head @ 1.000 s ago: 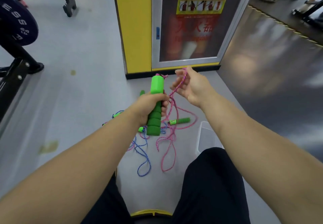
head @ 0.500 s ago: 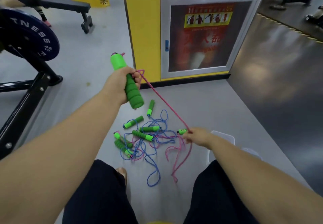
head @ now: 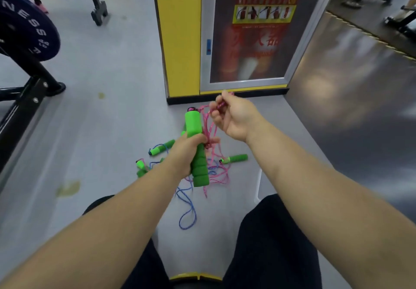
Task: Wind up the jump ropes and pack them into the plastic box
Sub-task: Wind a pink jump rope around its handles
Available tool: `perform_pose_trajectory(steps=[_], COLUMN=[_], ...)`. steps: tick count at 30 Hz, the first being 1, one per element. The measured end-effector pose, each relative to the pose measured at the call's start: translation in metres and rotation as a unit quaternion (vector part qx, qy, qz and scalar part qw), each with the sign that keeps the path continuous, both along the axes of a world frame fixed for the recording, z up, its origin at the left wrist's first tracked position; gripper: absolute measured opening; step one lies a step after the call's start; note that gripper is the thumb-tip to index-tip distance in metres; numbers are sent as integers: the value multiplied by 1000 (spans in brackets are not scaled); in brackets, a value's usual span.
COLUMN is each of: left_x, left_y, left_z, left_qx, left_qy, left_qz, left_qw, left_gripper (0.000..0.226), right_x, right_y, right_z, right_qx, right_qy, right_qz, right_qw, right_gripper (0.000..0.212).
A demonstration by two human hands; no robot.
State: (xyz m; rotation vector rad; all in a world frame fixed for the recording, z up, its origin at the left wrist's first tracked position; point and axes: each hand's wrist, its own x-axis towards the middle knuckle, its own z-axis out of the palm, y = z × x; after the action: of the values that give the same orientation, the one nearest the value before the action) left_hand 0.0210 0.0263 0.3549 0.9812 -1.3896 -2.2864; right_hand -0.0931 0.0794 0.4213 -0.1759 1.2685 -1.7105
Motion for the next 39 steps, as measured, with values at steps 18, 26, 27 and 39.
perform_pose_trajectory(steps=[18,26,27,39], left_x=[-26,-6,-3,-3], left_y=[-12,-45,-47,7], left_z=[100,51,35,9], left_qx=[245,202,183,-47], left_qy=[189,18,-14,63], left_qz=[118,227,237,-104], left_qw=[944,953,954,992], left_gripper=[23,23,22,37], right_x=[31,-12,-14,-21], right_y=[46,45,40,-1], right_z=[-126,-110,-96,22], right_qx=[214,306,271,-28], right_qy=[388,286,255,-3], right_qz=[302,139,117,-62], right_qw=[844,897,921,998], right_gripper=[34,43,43,40])
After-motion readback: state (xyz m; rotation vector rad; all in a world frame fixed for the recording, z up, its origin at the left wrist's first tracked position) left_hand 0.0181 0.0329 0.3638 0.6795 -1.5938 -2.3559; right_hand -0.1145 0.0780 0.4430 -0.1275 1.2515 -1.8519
